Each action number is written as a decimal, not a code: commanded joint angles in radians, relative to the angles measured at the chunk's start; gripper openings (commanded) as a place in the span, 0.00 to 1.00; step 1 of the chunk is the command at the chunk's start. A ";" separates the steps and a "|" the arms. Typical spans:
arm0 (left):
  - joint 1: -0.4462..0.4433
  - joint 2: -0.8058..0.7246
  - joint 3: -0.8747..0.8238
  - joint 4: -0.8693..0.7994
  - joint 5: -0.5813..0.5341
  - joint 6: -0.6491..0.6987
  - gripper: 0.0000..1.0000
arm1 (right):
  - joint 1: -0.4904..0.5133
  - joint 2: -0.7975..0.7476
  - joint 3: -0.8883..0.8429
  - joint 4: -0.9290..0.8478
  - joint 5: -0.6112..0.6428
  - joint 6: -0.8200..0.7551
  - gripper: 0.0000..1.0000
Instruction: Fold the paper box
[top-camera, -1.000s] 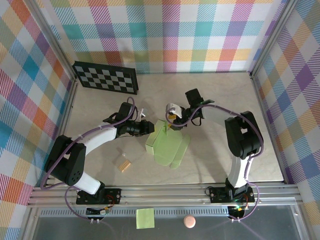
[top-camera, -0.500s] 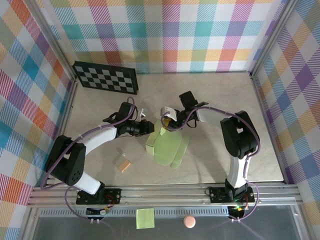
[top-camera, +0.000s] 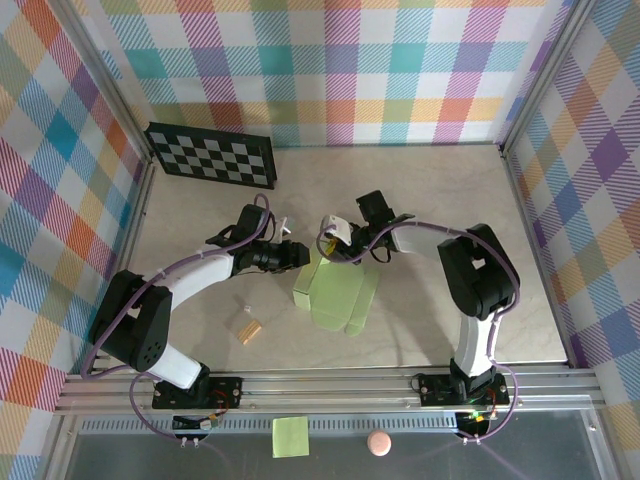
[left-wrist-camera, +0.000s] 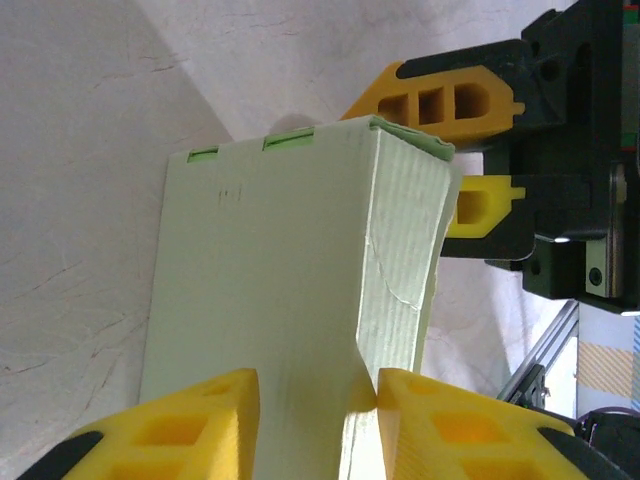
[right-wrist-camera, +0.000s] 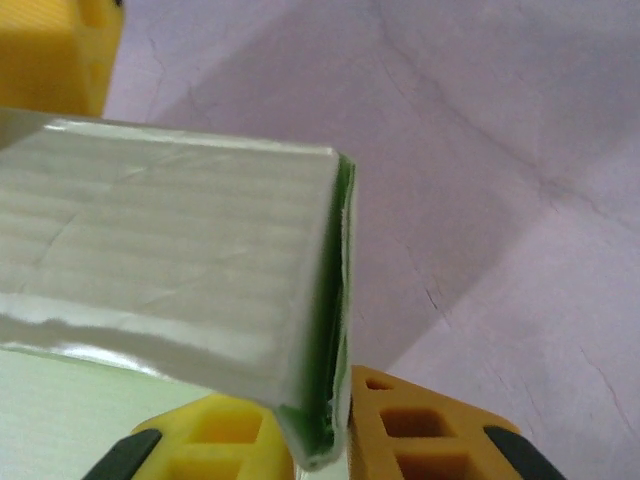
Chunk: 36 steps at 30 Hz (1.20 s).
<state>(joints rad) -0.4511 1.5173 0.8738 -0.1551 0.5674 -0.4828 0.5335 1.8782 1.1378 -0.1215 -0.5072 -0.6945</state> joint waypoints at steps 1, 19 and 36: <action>-0.006 -0.018 -0.021 0.002 0.021 -0.010 0.34 | 0.038 -0.073 -0.035 0.036 0.092 0.125 0.17; -0.010 0.001 -0.023 -0.025 0.052 0.002 0.31 | 0.253 -0.238 -0.322 0.316 0.586 0.787 0.00; -0.014 0.024 0.004 -0.066 0.042 0.024 0.31 | 0.263 -0.073 -0.421 0.729 0.574 0.793 0.22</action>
<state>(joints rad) -0.4511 1.5192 0.8669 -0.1631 0.6121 -0.4778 0.7898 1.7790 0.7189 0.5095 0.1001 0.0723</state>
